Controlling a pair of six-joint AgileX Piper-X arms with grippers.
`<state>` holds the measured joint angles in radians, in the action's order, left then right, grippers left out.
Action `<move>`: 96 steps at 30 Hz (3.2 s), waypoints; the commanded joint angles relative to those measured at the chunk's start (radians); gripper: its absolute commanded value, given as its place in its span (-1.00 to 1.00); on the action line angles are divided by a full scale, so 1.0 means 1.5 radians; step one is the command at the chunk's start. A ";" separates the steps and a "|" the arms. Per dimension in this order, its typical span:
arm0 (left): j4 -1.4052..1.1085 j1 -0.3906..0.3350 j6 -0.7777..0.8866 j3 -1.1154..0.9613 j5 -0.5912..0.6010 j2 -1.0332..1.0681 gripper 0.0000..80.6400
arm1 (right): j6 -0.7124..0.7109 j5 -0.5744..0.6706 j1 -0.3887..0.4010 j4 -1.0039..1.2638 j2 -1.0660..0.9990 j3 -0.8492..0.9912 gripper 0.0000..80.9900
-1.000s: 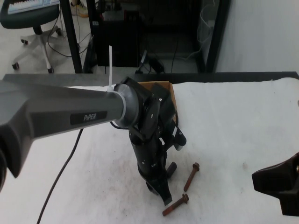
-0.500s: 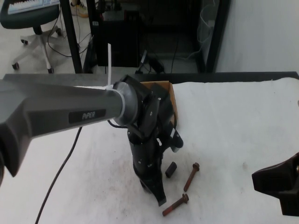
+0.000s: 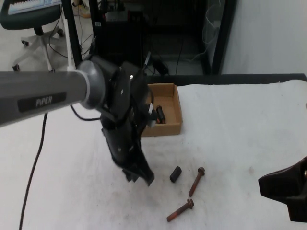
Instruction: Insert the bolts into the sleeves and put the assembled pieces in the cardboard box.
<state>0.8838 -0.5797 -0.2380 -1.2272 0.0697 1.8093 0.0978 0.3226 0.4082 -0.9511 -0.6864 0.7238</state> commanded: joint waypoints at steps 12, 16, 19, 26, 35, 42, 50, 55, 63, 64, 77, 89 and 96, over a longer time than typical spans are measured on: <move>-0.022 0.034 -0.009 0.083 -0.091 -0.010 -0.99 | 0.011 0.023 0.000 0.005 0.006 0.001 -0.98; -0.024 0.034 -0.008 0.083 -0.074 -0.010 -0.99 | 0.011 0.023 0.000 0.005 0.006 0.001 -0.98; -0.019 0.034 -0.006 0.083 -0.030 -0.010 -0.88 | 0.011 0.023 0.000 0.004 0.006 0.001 -0.98; -0.021 0.034 0.017 0.083 -0.026 -0.010 -0.17 | 0.017 0.023 0.000 0.004 0.006 0.001 -0.98; -0.010 0.034 0.014 0.075 -0.036 -0.027 -0.17 | 0.017 0.023 0.000 0.004 0.006 0.001 -0.98; -0.037 0.016 0.012 0.045 -0.033 -0.122 -0.17 | 0.017 0.023 0.000 0.004 0.006 0.001 -0.98; -0.058 -0.028 0.073 -0.006 0.037 -0.112 -0.17 | 0.017 0.023 0.000 0.004 0.006 0.001 -0.98; -0.058 -0.061 0.104 -0.047 0.059 -0.061 -0.17 | 0.017 0.023 0.000 0.004 0.006 0.001 -0.98; -0.040 -0.114 0.194 -0.164 0.090 0.041 -0.17 | 0.018 0.016 0.000 0.004 0.006 0.001 -0.98; -0.030 -0.120 0.205 -0.181 0.090 0.056 -0.17 | 0.018 0.013 0.000 0.004 0.006 0.001 -0.98; 0.075 -0.135 0.234 -0.319 0.090 0.209 -0.17 | 0.034 -0.035 0.000 -0.023 0.006 0.001 -0.98; 0.078 -0.159 0.234 -0.347 0.105 0.232 -0.17 | 0.027 -0.077 -0.001 -0.042 0.006 0.001 -0.98; 0.077 -0.163 0.234 -0.347 0.099 0.232 -0.17 | 0.027 -0.077 -0.001 -0.042 0.006 0.001 -0.98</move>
<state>0.9977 -0.8207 0.1049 -1.7361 0.2255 2.1620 0.1430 0.2080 0.4082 -1.0105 -0.6864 0.7238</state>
